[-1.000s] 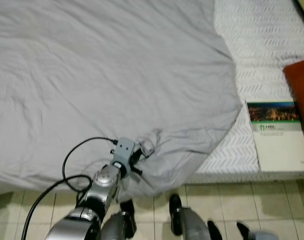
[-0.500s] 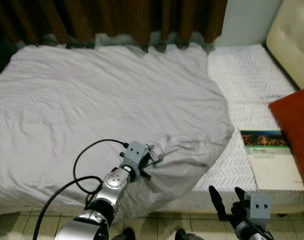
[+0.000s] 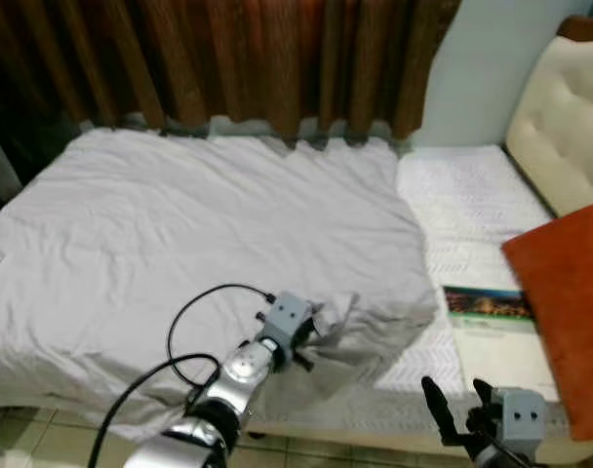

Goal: Clean up the room

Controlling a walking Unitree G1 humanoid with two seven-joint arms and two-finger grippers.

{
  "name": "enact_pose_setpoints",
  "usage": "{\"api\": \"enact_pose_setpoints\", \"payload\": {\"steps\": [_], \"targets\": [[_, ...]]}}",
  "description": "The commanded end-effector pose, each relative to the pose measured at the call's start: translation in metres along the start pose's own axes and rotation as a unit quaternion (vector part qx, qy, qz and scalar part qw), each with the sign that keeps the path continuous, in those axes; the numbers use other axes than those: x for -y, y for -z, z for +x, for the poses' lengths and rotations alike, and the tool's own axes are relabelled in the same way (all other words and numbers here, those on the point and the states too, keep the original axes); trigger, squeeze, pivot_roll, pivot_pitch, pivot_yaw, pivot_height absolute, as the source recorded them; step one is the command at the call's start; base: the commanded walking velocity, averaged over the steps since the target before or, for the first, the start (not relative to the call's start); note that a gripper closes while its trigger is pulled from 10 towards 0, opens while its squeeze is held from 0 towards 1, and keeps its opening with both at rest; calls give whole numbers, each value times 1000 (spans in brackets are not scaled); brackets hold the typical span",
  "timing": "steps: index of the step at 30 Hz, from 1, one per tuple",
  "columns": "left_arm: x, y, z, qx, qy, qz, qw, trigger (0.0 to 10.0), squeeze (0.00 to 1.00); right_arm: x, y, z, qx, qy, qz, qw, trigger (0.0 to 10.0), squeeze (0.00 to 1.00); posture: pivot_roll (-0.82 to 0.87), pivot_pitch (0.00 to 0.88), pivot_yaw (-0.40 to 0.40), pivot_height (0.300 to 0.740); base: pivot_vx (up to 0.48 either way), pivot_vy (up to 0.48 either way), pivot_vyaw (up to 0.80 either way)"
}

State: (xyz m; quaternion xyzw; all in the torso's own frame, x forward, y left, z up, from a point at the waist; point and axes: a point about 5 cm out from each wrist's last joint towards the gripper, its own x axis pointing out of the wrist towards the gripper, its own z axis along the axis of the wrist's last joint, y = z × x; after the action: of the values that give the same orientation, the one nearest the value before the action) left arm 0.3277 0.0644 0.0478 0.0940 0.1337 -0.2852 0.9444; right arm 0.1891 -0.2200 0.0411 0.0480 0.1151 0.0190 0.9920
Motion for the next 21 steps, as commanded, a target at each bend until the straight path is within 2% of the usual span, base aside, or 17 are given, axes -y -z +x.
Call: {"api": "enact_pose_setpoints", "payload": {"steps": [1,21], "targets": [[4,-3,2,3,7,4,1000,10000,0,1,2,0,-10,-1,-4,1000,10000,0,-276,53,13,740,0,-480,0],[4,-3,2,3,7,4,1000,10000,0,1,2,0,-10,-1,-4,1000,10000,0,-276,53,13,740,0,-480,0]]}}
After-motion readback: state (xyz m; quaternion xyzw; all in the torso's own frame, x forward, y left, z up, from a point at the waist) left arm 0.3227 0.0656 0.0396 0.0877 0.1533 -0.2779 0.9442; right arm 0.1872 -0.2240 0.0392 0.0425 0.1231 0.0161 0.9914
